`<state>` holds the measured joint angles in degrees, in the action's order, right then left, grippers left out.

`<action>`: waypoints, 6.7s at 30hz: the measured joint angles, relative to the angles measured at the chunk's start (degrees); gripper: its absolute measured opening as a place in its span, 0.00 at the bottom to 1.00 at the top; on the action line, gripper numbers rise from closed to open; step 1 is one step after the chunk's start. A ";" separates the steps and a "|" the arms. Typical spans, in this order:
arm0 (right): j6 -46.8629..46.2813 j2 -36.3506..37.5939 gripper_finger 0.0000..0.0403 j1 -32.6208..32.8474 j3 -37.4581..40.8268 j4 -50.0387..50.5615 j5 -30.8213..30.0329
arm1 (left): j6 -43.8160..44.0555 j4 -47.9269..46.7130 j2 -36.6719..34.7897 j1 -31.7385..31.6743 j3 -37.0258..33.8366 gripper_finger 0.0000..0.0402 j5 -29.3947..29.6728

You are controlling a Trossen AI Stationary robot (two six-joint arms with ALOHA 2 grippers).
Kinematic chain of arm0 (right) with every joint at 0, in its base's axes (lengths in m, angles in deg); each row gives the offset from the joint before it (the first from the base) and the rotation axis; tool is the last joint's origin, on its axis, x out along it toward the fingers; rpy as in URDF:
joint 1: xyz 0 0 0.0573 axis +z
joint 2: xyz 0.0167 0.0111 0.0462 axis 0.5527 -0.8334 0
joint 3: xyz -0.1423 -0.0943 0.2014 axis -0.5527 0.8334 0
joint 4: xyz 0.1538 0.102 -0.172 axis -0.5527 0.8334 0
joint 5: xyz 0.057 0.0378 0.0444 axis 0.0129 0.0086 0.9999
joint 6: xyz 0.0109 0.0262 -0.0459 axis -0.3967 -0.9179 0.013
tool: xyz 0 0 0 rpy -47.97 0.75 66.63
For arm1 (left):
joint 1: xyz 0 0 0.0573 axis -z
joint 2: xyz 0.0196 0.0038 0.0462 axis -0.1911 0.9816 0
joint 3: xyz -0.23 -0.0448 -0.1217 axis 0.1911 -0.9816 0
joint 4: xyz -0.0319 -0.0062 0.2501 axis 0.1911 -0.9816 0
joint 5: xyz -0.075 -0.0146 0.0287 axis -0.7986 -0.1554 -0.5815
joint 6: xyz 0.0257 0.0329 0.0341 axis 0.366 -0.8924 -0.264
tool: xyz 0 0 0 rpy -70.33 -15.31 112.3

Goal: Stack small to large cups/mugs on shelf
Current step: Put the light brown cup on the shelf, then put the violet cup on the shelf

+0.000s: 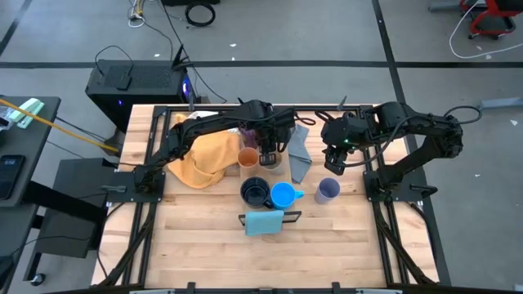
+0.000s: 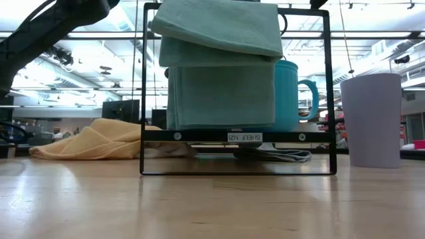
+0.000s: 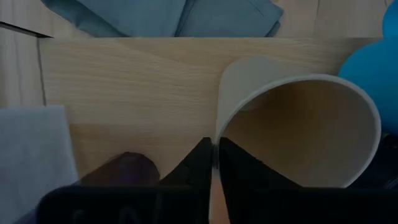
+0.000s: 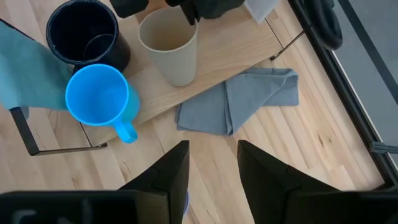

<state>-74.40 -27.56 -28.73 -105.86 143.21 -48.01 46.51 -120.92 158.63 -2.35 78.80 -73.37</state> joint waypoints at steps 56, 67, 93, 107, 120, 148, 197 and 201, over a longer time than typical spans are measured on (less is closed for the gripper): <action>-10.62 16.81 0.35 -0.33 10.15 2.73 -3.47 | 6.01 46.65 -21.60 1.39 0.11 0.35 -8.51; -16.53 25.35 0.35 2.14 29.38 -4.25 -1.12 | 8.12 47.91 -26.56 -1.14 -0.11 0.30 -8.01; -17.02 26.88 0.35 2.12 39.10 -13.32 5.19 | 10.29 54.28 -32.71 -6.04 -3.29 0.28 -7.45; -25.24 25.25 0.35 2.12 42.36 -9.81 12.37 | 9.76 57.77 -35.31 -7.55 -10.71 0.26 -7.46; -20.61 15.07 0.35 -2.26 43.65 -13.37 14.24 | 8.07 53.39 -40.97 -9.36 -10.73 0.27 -7.10; -11.67 5.44 0.35 -5.03 38.18 -15.73 18.91 | 7.89 49.94 -43.29 -9.36 -10.73 0.27 -6.34; 7.83 1.47 0.01 -19.22 27.14 -3.89 13.37 | 5.88 48.46 -46.71 -9.68 -10.71 0.27 -5.84; 10.76 -1.52 0.00 -30.17 18.57 -0.38 14.79 | 5.39 48.40 -46.90 -9.68 -10.71 0.27 -5.84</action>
<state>-63.63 -29.08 -58.90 -87.29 142.83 -33.22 51.89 -72.52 111.72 -12.03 68.09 -79.21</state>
